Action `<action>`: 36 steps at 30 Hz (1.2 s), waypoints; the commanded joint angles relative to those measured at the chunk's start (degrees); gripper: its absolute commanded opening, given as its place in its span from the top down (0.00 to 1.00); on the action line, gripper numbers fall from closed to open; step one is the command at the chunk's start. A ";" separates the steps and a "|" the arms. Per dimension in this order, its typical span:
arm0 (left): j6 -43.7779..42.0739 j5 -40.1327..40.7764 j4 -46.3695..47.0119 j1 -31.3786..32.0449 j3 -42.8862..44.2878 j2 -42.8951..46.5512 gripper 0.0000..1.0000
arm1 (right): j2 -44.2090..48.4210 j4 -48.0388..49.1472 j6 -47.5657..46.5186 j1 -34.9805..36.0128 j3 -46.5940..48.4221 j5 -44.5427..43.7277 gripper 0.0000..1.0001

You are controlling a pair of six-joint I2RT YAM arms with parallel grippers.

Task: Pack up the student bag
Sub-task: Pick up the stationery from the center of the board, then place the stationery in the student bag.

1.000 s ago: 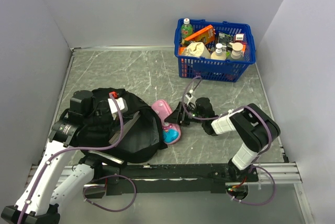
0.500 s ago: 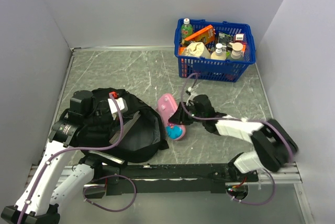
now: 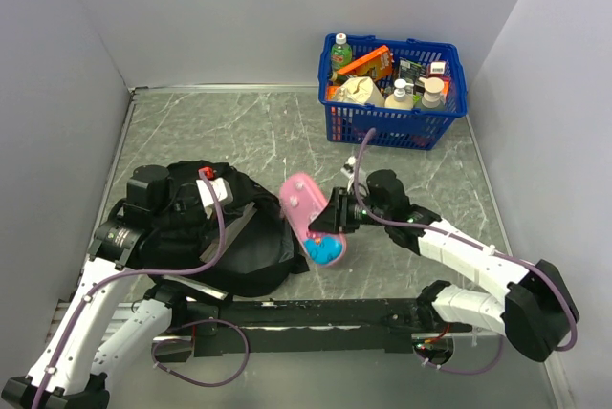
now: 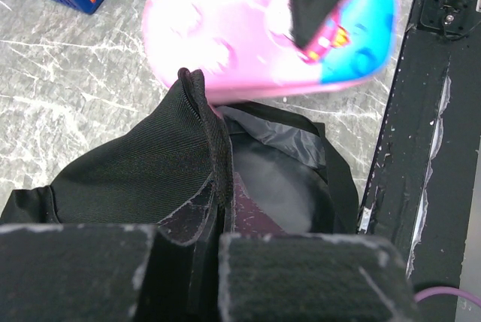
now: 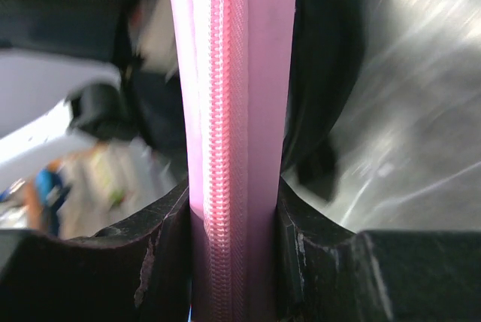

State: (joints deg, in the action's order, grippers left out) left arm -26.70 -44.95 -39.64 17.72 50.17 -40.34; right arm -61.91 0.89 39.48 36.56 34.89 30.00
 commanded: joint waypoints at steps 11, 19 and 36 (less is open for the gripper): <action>1.47 -1.90 5.45 0.48 2.56 0.79 0.99 | -14.19 0.69 10.86 4.58 7.19 21.93 0.73; 1.04 -1.98 4.48 0.48 3.62 0.70 0.99 | -26.76 -4.82 17.20 5.89 19.85 16.51 0.80; 8.33 0.39 12.75 3.55 1.15 -0.09 0.99 | -44.60 -36.03 11.41 10.55 50.87 -18.73 0.80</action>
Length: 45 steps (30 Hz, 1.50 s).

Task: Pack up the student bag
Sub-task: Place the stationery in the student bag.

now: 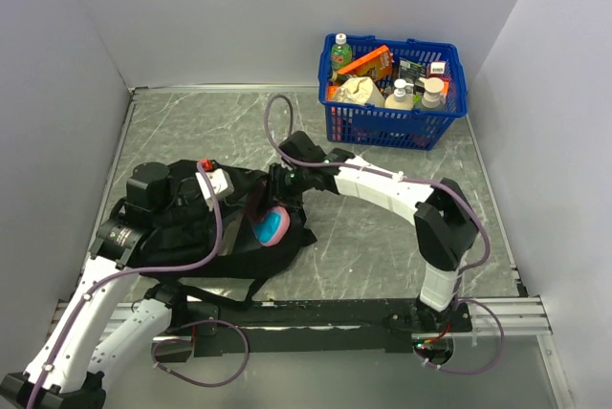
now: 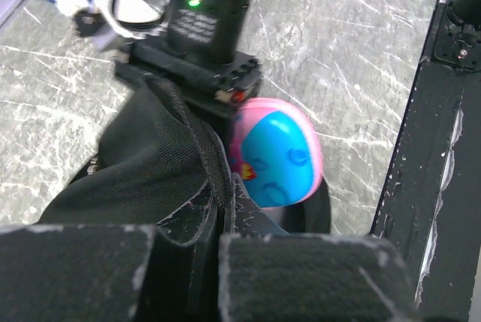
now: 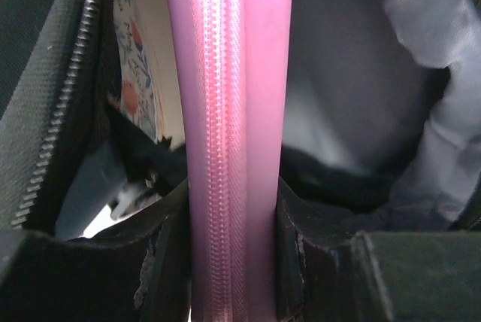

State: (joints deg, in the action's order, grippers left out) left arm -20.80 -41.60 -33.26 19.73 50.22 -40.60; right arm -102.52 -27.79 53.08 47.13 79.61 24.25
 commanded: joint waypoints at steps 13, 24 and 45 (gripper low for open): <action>4.19 -2.60 7.33 2.33 -2.93 1.58 0.99 | -12.62 -11.51 -2.63 8.58 7.60 -24.44 0.69; 3.23 -1.99 8.30 2.33 -1.79 0.70 0.99 | -6.74 -8.34 -7.63 10.70 3.22 -16.96 0.37; 1.46 -2.25 5.83 2.33 -0.65 0.96 0.99 | 9.97 3.88 -11.16 -0.11 -14.22 -13.52 0.37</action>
State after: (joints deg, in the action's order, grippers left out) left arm -18.37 -41.76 -28.60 21.85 46.63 -40.23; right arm -92.51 -26.39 42.44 47.13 66.26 10.50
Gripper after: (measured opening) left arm 0.033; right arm 0.651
